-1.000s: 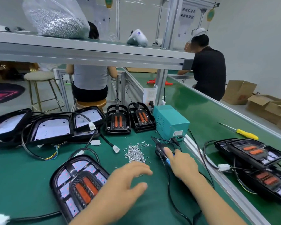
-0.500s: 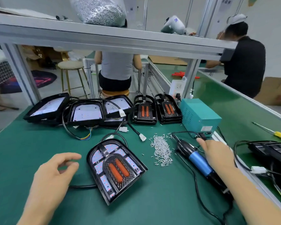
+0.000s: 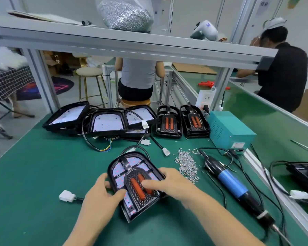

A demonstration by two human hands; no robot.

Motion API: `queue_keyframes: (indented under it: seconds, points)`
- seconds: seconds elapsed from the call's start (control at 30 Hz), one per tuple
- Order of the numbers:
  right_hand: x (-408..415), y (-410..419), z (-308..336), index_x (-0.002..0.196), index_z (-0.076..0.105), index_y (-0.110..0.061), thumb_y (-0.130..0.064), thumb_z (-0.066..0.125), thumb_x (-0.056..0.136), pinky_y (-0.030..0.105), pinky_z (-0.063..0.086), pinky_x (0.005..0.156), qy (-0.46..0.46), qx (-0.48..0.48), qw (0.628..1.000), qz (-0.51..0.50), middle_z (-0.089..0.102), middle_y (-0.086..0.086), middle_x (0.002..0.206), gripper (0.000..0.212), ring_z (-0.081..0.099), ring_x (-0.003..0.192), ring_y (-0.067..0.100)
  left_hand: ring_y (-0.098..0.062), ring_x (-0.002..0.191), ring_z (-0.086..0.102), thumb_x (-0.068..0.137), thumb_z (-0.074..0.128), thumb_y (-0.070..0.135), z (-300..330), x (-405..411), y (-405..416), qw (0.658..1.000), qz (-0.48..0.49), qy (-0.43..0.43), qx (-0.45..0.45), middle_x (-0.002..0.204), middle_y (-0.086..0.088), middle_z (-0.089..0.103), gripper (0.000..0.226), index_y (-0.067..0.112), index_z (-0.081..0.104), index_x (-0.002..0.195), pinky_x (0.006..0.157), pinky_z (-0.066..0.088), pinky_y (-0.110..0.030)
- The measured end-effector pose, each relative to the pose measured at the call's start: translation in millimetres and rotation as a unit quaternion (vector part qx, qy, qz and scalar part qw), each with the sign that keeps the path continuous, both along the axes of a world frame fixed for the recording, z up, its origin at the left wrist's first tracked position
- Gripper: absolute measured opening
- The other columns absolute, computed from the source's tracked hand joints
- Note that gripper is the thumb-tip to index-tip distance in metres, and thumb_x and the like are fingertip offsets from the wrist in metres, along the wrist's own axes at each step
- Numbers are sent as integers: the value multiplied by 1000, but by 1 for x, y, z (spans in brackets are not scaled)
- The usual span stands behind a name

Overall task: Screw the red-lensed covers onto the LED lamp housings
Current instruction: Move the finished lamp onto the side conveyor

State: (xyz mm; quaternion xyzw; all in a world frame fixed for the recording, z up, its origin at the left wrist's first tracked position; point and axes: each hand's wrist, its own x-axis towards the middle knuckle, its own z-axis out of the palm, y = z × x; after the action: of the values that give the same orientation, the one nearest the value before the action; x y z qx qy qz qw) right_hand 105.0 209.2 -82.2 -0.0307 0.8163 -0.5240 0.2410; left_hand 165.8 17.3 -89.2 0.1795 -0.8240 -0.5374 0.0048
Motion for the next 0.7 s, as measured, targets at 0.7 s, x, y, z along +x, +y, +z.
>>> queue_keyframes:
  seconds: [0.7]
  points:
    - [22, -10, -6, 113, 57, -9, 3, 80, 73, 13, 49, 62, -25, -191, 971, -140, 73, 1, 95, 47, 68, 72, 6, -16, 67, 53, 96, 48, 28, -12, 6, -39, 968, -27, 58, -244, 63, 6, 61, 21, 30, 49, 75, 63, 39, -31]
